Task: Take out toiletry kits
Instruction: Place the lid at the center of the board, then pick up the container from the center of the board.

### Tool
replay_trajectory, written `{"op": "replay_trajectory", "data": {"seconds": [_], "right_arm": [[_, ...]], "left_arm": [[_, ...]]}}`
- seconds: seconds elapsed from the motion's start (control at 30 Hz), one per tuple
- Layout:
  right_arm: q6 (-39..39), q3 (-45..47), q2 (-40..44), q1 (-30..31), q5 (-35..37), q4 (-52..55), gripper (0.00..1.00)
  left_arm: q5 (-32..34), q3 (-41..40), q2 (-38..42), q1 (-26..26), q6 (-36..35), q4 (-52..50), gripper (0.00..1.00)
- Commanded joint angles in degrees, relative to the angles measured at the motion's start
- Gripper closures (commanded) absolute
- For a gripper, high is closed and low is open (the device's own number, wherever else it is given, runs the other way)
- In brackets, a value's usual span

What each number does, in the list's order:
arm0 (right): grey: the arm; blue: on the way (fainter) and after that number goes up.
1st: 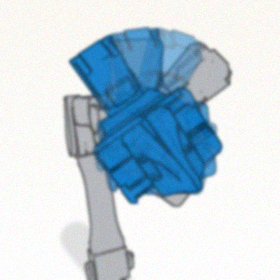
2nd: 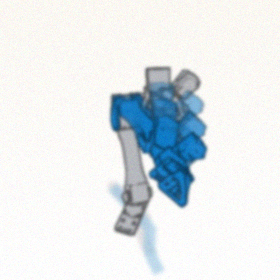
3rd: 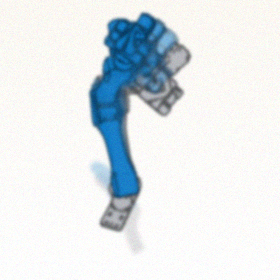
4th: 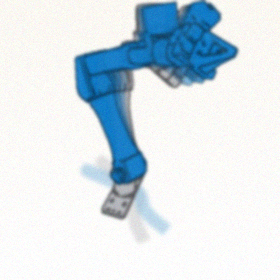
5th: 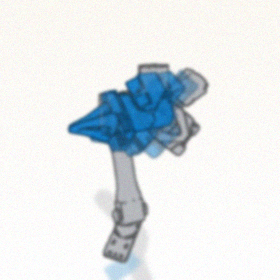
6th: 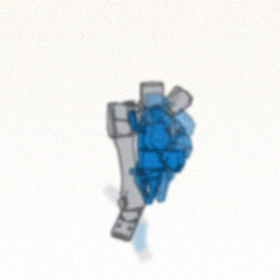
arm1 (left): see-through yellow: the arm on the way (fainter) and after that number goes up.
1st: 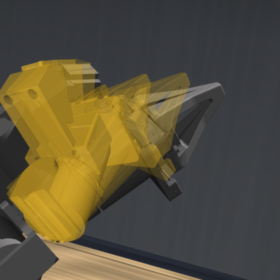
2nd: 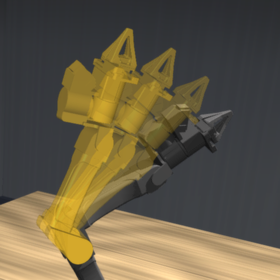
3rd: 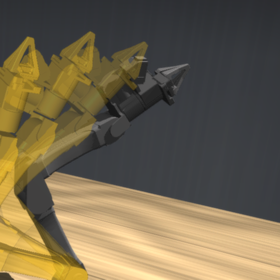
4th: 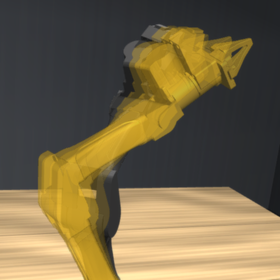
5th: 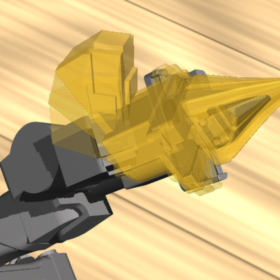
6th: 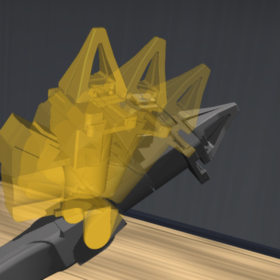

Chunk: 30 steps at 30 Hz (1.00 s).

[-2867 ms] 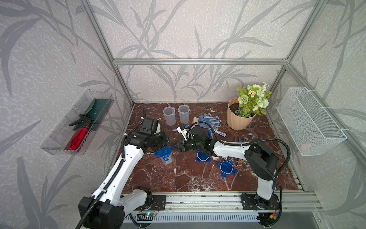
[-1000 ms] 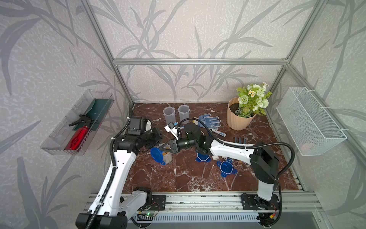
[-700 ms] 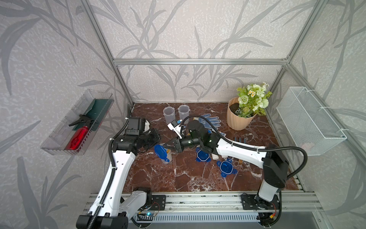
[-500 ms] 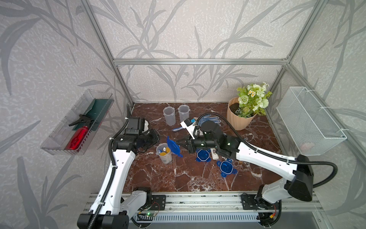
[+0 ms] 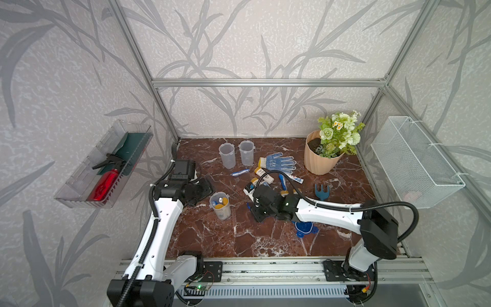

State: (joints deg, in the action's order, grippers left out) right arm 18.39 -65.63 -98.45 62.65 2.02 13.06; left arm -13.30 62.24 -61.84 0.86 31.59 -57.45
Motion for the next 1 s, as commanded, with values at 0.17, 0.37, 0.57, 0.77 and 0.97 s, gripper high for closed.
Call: {"op": "replay_trajectory", "data": {"seconds": [0.17, 0.37, 0.57, 0.77, 0.97], "right_arm": [[5.52, 0.23, -5.74, 1.52, -1.45, -8.8, 0.98], [6.36, 3.72, -3.3, 0.98, -2.01, -14.86, 0.53], [4.68, 1.52, -2.74, 0.47, -3.07, -14.65, 0.51], [5.55, 2.46, -1.42, -0.71, -4.45, -17.5, 0.51], [2.78, 5.1, 2.04, -2.1, -6.61, -23.15, 0.4]], "left_arm": [[-0.29, -2.2, -2.98, -0.78, -1.06, 0.38, 0.52], [-0.95, -3.23, -4.64, -0.91, -1.62, 0.93, 0.56], [-3.44, -5.15, -5.66, -0.97, -2.07, 1.9, 0.64], [-5.36, -6.94, -7.85, -0.96, -3.24, 2.29, 0.69], [-8.01, -6.59, -12.08, -1.03, -4.68, 1.39, 1.0]]}}
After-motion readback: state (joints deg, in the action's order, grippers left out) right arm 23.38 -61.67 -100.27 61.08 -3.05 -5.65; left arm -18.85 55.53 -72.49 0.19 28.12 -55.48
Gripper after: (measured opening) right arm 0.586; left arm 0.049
